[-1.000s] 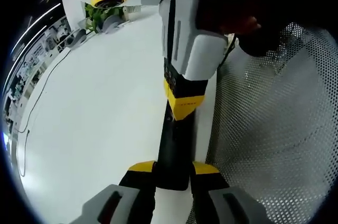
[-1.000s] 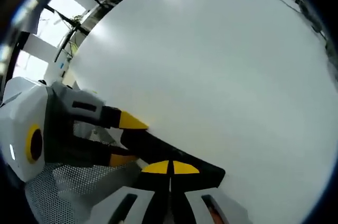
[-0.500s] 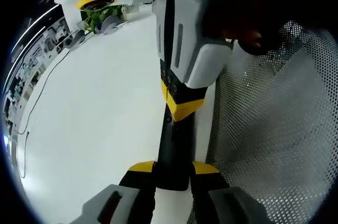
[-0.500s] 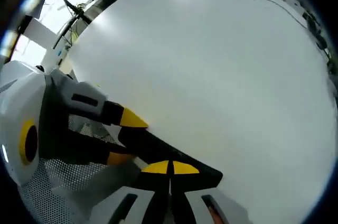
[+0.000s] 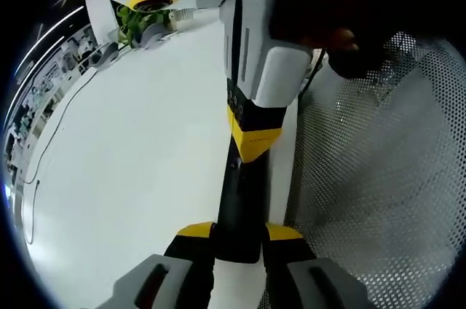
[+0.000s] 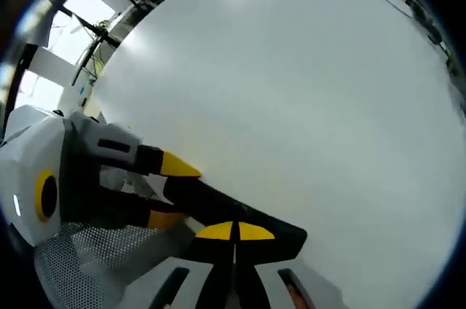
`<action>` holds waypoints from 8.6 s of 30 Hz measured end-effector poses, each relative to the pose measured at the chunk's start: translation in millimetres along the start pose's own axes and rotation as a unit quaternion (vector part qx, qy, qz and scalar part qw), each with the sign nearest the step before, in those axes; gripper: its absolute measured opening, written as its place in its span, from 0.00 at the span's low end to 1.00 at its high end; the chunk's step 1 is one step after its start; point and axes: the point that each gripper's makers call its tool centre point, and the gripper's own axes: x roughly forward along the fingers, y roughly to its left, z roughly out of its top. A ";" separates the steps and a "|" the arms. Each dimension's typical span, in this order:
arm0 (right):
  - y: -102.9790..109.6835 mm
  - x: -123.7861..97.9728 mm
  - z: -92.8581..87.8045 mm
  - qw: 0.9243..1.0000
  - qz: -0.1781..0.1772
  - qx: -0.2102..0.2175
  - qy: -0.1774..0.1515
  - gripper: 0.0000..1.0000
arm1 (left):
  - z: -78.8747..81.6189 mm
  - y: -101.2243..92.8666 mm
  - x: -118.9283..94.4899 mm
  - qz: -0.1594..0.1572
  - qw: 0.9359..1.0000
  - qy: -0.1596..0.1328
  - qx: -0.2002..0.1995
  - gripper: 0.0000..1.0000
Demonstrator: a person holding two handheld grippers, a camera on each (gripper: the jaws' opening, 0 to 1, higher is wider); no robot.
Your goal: Press the specified remote control buttons in sequence, fully releasing each button before pressing the next.
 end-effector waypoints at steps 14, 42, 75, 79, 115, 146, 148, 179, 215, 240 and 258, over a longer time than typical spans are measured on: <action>8.1 2.8 -10.7 0.999 0.024 0.003 0.031 0.00 | 0.8 -1.2 1.0 -0.001 1.000 0.002 0.000 0.25; 4.1 0.4 -6.4 0.999 0.028 0.035 0.013 0.00 | 1.0 -1.8 0.8 -0.001 1.000 -0.002 0.001 0.25; 7.4 2.3 0.9 0.998 0.038 0.042 0.000 0.00 | 1.7 -1.2 0.6 -0.001 1.000 -0.007 0.001 0.25; 12.2 2.3 0.0 0.999 0.036 0.025 0.001 0.00 | 1.6 -1.1 0.3 0.000 1.000 -0.010 0.000 0.25; 19.9 9.2 7.5 0.996 0.042 -0.067 -0.032 0.00 | 2.1 -1.8 1.3 -0.001 1.000 -0.013 -0.004 0.25; 32.3 13.7 12.5 0.993 0.047 -0.100 -0.031 0.00 | 1.5 0.2 1.5 -0.002 1.000 -0.015 -0.001 0.25; 32.3 13.5 12.2 0.992 0.042 -0.115 -0.030 0.00 | 1.5 0.2 1.4 -0.002 1.000 -0.015 -0.001 0.25; 33.6 12.7 11.7 0.983 0.046 -0.172 -0.034 0.00 | 1.9 0.4 0.7 -0.003 1.000 -0.013 -0.003 0.25; 28.8 -15.1 32.8 0.982 0.047 -0.151 -0.099 0.00 | 4.6 1.0 1.9 0.004 1.000 0.001 -0.012 0.25; 2.4 -186.5 24.3 0.888 -0.122 -0.089 -0.435 0.37 | 5.4 1.6 2.3 0.020 0.999 0.018 -0.033 0.25; -37.4 -230.9 -9.2 0.839 -0.210 -0.031 -0.501 0.89 | 3.9 2.0 2.6 0.008 1.000 0.023 -0.016 0.25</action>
